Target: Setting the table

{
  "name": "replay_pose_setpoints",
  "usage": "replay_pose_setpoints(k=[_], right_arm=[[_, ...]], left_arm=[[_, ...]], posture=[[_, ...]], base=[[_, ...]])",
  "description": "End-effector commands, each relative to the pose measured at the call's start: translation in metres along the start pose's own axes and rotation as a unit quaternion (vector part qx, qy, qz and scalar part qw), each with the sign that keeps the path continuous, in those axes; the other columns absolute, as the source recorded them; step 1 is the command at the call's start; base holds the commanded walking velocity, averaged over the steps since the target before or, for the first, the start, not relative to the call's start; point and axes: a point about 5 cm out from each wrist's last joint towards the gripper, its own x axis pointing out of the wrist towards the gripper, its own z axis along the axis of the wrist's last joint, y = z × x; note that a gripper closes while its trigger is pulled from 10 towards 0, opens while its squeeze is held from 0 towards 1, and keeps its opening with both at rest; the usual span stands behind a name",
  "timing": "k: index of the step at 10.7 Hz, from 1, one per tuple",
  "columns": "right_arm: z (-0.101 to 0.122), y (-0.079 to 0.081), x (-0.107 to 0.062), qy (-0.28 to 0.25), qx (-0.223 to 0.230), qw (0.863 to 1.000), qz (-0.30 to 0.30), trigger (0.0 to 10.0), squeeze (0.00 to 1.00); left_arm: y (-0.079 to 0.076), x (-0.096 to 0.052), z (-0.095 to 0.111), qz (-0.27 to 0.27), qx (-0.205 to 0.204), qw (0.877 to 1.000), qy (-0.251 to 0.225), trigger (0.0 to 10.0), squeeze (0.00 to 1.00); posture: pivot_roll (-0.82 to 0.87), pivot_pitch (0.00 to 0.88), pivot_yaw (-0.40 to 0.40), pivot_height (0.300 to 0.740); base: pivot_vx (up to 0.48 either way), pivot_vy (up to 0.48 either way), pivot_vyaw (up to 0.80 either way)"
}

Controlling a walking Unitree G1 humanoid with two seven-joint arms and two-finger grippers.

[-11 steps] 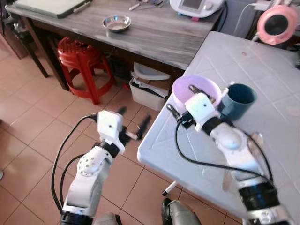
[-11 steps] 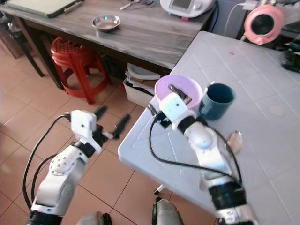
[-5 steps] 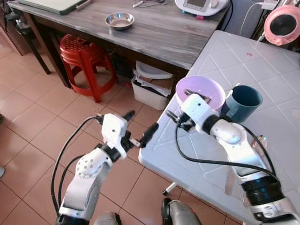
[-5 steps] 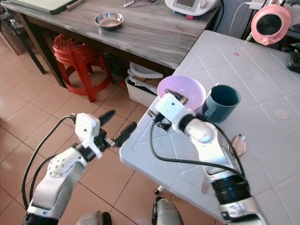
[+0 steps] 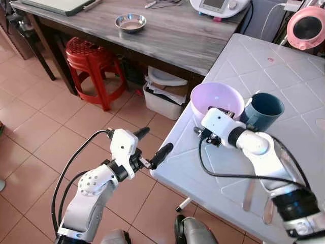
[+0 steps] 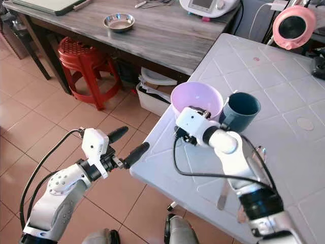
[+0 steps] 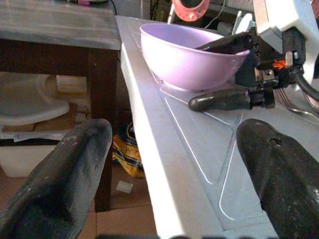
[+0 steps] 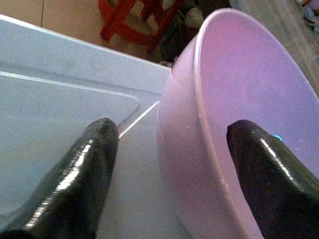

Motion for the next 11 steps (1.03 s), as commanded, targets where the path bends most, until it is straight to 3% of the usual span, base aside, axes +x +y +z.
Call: replay_pose_setpoints(k=[1, 4, 11], right_arm=[[-0.002, -0.003, 0.001, 0.008, -0.029, 0.999, 0.016, 0.0, 0.00], [-0.006, -0.016, -0.001, 0.032, -0.085, 0.994, 0.061, 0.0, 0.00], [-0.015, -0.010, -0.005, 0.039, -0.093, 0.992, 0.080, 0.0, 0.00]], left_arm=[[-0.003, -0.001, 0.003, -0.012, 0.002, 1.000, -0.003, 10.0, 0.00], [-0.012, 0.002, 0.000, -0.029, -0.008, 1.000, 0.000, 10.0, 0.00], [-0.020, 0.000, -0.003, -0.068, -0.021, 0.997, 0.018, 10.0, 0.00]], posture=[[-0.05, 0.144, -0.017, 0.740], [-0.05, 0.139, -0.024, 0.740], [-0.07, 0.161, -0.011, 0.740]], base=[[0.000, 0.000, 0.00], [0.000, 0.000, 0.00], [0.000, 0.000, 0.00]])
